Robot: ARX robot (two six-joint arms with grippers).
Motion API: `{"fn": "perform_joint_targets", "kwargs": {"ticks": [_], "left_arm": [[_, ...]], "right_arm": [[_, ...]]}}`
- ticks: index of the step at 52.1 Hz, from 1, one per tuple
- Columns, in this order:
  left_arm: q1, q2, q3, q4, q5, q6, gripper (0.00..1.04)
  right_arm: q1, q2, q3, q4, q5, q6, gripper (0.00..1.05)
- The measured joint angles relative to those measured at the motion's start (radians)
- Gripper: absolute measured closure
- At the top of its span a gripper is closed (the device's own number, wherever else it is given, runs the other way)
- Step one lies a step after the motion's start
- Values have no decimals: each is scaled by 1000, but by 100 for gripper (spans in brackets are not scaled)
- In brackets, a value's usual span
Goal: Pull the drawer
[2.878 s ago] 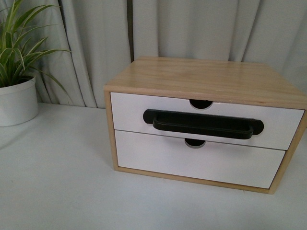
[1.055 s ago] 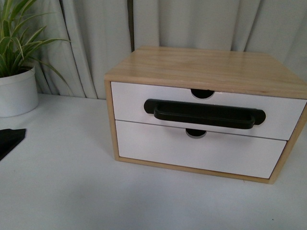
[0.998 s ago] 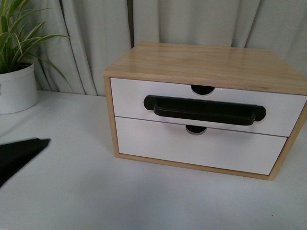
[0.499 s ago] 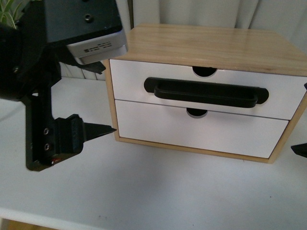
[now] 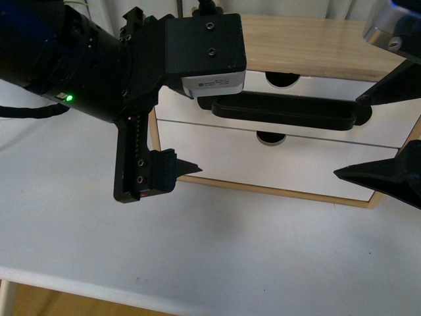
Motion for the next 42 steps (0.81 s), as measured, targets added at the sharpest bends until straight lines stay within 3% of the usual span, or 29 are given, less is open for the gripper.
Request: {"fn": "perform_joint_targets", "kwargs": {"ticks": [21, 42], "left_arm": [[-69, 86, 108, -29, 2, 30, 6], [-72, 127, 138, -44, -5, 49, 6]], "right_arm": [[18, 143, 39, 146, 4, 48, 9], [39, 183, 56, 177, -2, 75, 9]]}}
